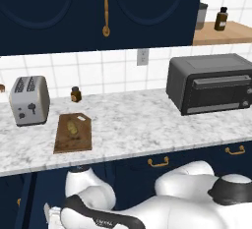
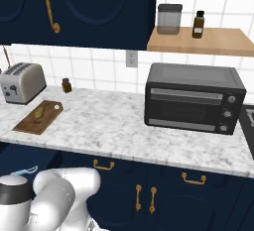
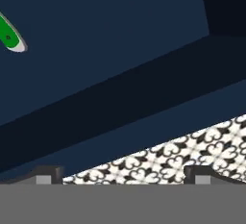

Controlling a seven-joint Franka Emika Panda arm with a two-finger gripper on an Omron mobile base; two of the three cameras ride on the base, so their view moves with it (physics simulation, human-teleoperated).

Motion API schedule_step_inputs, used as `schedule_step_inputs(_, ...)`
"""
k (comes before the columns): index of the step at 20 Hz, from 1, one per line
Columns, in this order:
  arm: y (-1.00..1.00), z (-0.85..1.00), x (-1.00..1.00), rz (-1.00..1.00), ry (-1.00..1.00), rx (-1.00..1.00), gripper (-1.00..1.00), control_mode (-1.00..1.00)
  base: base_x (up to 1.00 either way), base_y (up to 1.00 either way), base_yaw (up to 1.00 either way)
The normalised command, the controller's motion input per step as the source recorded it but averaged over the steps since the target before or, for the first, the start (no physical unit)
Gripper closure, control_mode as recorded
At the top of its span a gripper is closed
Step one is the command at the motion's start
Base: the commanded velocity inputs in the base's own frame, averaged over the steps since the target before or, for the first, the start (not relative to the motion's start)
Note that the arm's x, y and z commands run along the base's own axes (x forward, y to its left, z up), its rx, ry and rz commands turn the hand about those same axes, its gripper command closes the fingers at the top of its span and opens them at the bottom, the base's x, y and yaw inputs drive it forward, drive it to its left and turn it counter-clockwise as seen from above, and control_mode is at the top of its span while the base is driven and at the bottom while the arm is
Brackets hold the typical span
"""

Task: Place the appropriate cutting tool for cutting the potato skin on the cutting board.

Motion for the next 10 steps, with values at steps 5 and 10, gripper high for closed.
schedule_step_inputs(5,0.29,0.35,1.00,-0.16,0.21,-0.05,-1.00,-1.00,0.00,0.00,0.00)
schedule_step_inputs(10,0.30,0.01,0.82,-0.15,0.03,-0.13,-1.00,-1.00,0.00,0.00,0.00)
